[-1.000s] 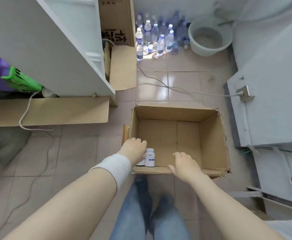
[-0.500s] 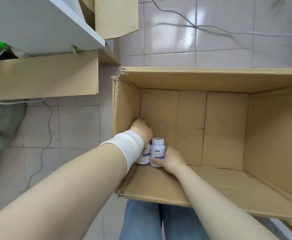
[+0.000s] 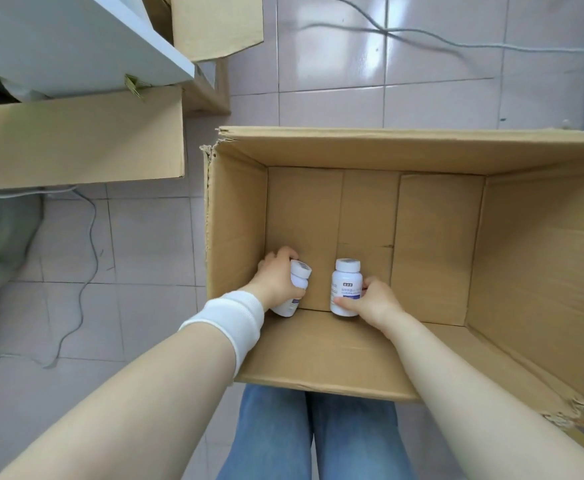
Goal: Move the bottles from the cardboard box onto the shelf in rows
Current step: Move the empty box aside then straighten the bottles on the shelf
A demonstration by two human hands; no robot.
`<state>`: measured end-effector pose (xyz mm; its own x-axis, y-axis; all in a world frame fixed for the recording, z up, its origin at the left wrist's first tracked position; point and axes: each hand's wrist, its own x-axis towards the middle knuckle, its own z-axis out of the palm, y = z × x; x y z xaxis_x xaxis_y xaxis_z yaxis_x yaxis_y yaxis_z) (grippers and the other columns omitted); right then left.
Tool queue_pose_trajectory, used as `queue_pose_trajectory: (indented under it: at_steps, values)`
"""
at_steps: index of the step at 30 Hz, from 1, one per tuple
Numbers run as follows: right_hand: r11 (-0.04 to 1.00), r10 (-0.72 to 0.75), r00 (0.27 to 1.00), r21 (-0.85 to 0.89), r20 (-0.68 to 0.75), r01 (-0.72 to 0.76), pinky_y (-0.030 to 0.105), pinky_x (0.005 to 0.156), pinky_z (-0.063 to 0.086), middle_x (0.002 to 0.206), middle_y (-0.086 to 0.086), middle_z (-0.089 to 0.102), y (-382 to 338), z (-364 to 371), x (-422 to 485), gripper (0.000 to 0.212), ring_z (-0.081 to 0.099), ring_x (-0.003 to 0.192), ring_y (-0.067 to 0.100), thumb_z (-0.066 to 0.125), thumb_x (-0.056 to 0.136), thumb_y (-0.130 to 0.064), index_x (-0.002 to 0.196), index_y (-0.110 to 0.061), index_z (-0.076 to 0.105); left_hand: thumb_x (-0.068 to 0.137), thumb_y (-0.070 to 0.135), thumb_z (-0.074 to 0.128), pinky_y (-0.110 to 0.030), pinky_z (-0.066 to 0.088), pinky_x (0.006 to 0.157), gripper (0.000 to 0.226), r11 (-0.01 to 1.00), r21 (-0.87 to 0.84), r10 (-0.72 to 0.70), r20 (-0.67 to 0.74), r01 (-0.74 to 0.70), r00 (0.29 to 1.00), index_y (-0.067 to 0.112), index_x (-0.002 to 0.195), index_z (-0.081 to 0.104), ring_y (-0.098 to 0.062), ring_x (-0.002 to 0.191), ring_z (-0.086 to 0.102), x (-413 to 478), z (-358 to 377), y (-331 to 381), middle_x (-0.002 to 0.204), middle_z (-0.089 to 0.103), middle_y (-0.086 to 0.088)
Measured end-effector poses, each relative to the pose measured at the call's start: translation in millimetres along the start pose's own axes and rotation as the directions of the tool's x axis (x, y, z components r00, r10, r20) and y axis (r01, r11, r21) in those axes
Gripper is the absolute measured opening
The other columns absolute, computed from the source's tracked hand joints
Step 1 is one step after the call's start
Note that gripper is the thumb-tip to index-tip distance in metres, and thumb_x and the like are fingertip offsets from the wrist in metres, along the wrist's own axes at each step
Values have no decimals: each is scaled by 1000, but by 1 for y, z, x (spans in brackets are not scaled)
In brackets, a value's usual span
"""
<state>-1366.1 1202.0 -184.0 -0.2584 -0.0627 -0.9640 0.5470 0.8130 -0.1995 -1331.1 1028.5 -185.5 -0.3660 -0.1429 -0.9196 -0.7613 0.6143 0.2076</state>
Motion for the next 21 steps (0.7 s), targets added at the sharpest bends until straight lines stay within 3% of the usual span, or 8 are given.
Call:
queue_pose_trajectory:
  at_steps: [3,6,9,11,15,18,21]
  values:
    - [999,0,1000,49,-5,0,30,84,42,109,8,60,1,3,2,52,58,106,26,75,76,-25,117,-6,50,69,25,75,-34,43,99,64,989,-145,-24,-53,16,998,10,124,47,-26,119,48,-3,7,-4,127,49,-11]
    - [995,-3,1000,104,-7,4,30,84,42,101,2,55,3,-2,-7,53,55,96,20,75,75,-25,117,-7,49,73,21,75,-29,45,85,55,948,-318,-13,-38,1,999,11,121,48,-19,105,55,-14,2,2,116,56,-3]
    - [973,-15,999,229,-47,26,26,78,40,102,2,53,3,-21,-37,49,52,93,17,74,77,-21,116,-9,47,77,17,73,-27,45,83,44,898,-437,49,-5,-46,999,16,114,48,-17,97,56,-36,-14,16,107,58,-1]
    - [952,-28,996,301,-84,53,24,73,39,104,3,54,2,-36,-67,44,52,93,17,74,78,-20,112,-11,46,79,16,73,-28,47,87,41,869,-486,118,15,-96,993,18,111,49,-16,97,58,-61,-30,30,108,60,-3]
    - [901,-54,979,412,-199,133,25,82,36,105,2,55,-2,-64,-148,51,53,96,16,75,77,-18,119,-7,48,85,19,66,-31,47,92,35,807,-528,318,10,-265,948,23,117,52,-14,105,59,-130,-65,68,112,62,0]
    - [847,-89,944,476,-317,239,26,83,36,106,0,54,-7,-75,-221,52,51,98,14,74,78,-19,121,-8,48,82,33,64,-43,48,98,41,756,-542,452,28,-367,892,27,120,50,-24,113,60,-187,-87,91,119,61,-6]
    - [760,-106,888,540,-447,362,21,69,40,103,-3,52,-5,-65,-292,45,50,89,8,72,80,-19,116,-13,46,85,37,58,-50,45,102,45,701,-543,577,53,-462,815,23,126,46,-29,115,59,-240,-96,102,124,59,-12]
